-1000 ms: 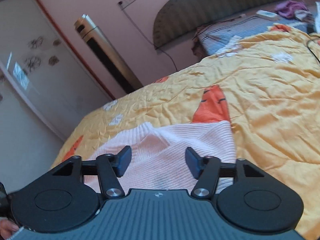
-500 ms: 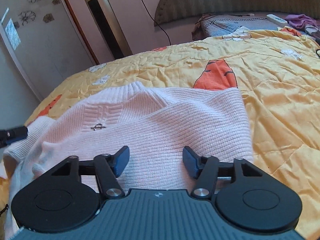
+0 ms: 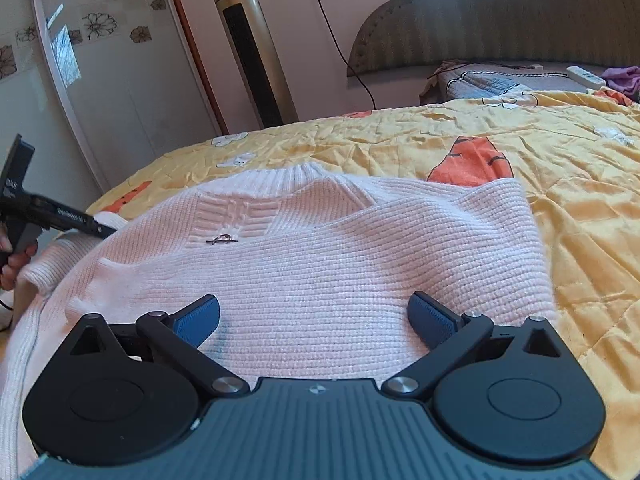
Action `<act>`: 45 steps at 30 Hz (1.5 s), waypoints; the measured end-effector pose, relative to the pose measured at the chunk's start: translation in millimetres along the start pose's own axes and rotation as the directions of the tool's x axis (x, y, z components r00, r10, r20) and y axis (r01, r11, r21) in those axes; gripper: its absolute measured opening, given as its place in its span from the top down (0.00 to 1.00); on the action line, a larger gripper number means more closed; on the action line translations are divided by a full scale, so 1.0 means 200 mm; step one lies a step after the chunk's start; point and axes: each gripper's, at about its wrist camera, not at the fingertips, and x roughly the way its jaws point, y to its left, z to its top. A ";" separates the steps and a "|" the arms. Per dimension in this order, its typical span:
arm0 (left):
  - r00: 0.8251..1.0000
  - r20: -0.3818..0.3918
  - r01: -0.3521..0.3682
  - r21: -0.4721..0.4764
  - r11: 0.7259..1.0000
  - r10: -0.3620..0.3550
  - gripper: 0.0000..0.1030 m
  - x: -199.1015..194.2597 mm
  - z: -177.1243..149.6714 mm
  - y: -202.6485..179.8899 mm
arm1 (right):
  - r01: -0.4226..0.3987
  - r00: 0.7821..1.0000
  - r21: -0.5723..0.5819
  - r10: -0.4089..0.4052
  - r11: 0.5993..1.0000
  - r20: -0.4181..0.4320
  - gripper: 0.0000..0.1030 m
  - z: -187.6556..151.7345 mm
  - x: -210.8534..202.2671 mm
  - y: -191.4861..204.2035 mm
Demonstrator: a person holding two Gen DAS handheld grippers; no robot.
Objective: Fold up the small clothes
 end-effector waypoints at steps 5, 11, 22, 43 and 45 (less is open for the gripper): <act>0.981 0.190 -0.015 -0.134 0.991 0.041 0.87 -0.24 0.06 0.14 | -0.014 1.000 0.015 0.014 1.000 0.008 0.03 0.00 0.00 -0.01; 0.996 0.027 -0.077 -0.144 0.987 0.082 0.87 0.01 -0.04 0.20 | -0.017 1.000 0.022 0.017 1.000 0.011 0.03 0.00 -0.01 -0.01; 0.948 0.318 0.119 -0.390 0.913 0.012 0.43 -0.60 -0.28 0.47 | 0.023 1.000 -0.025 -0.023 0.999 -0.003 0.03 -0.01 0.01 0.03; 0.904 0.326 0.423 -0.780 0.461 -0.278 0.27 -0.82 -1.28 0.73 | -0.323 0.806 0.170 0.365 0.931 -0.466 0.54 -0.31 -0.15 0.84; 0.878 0.322 0.473 -0.700 0.535 -0.354 0.26 -0.84 -1.19 0.62 | -0.321 0.814 0.148 0.352 0.935 -0.462 0.51 -0.32 -0.18 0.87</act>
